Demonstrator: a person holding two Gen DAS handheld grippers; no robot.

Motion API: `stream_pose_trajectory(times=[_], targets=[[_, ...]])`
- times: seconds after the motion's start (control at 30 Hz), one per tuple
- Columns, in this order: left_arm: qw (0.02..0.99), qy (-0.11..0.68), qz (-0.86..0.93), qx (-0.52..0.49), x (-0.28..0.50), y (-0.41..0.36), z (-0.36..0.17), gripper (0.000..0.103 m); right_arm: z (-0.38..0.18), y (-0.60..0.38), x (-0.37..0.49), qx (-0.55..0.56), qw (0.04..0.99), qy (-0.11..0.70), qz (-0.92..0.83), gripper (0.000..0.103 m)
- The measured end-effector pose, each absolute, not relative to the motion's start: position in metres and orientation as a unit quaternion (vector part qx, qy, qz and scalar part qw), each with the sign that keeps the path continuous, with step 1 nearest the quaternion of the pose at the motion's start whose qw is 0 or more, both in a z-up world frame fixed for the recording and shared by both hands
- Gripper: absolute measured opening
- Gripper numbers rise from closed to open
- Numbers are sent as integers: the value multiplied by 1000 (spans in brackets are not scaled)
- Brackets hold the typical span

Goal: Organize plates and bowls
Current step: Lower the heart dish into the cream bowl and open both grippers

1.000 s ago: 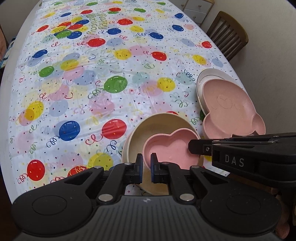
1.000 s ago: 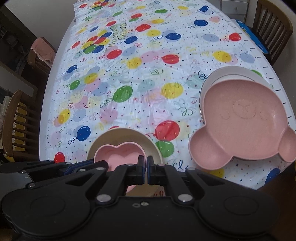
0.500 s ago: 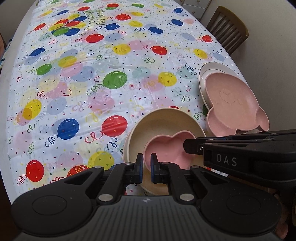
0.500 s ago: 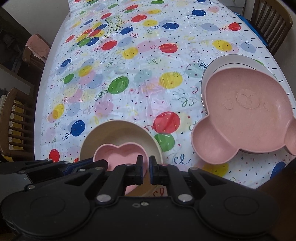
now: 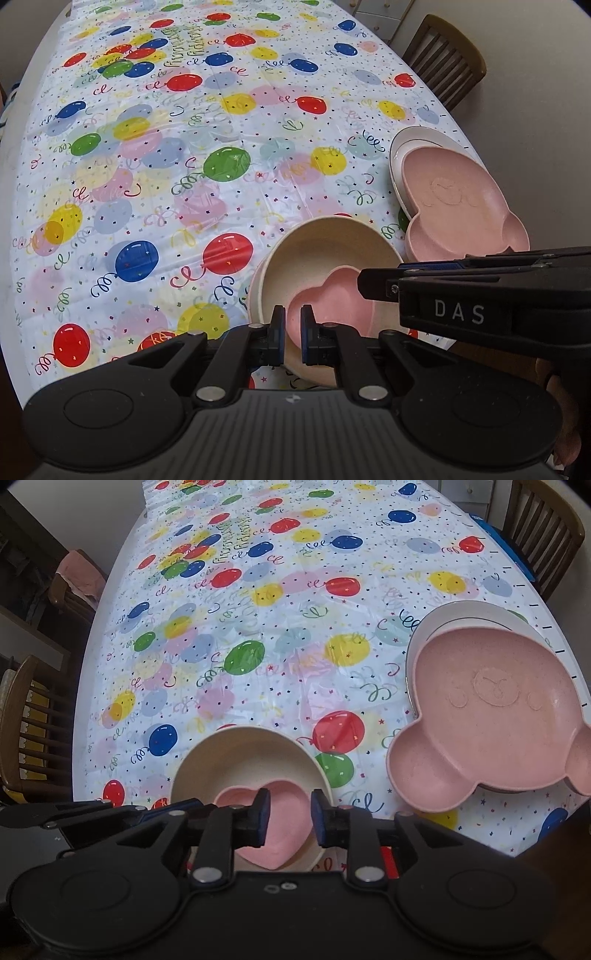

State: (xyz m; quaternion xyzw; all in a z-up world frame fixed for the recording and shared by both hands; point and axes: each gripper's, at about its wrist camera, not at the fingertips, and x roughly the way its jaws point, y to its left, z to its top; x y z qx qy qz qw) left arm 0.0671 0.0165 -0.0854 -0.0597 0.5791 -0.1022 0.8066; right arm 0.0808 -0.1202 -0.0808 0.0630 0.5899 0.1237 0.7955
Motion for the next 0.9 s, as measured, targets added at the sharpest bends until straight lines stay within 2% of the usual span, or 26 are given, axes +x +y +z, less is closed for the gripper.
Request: stream_pose_trajectory(times=[0.4,0.6,0.7,0.8,0.83,0.9], targets=[[823,553,-119,-51,61,19,-68,8,-61,-127,69,62,813,564,132,38],[830,542,-125,-47,58,19,-62,14,-51,-134,60,58,827,544,133,49],[831,539,-126,-47,57,19,-62,26,-47,-138,56,58,833,535,131,58],[834,535,-128,-43,55,17,-62,46,-45,-142,53,58,837,529,129,65],[836,532,-128,-42,55,16,-62,55,-44,-144,52,58,838,528,128,67],[838,528,-131,-40,54,14,-61,60,-43,-147,49,59,840,524,125,73]])
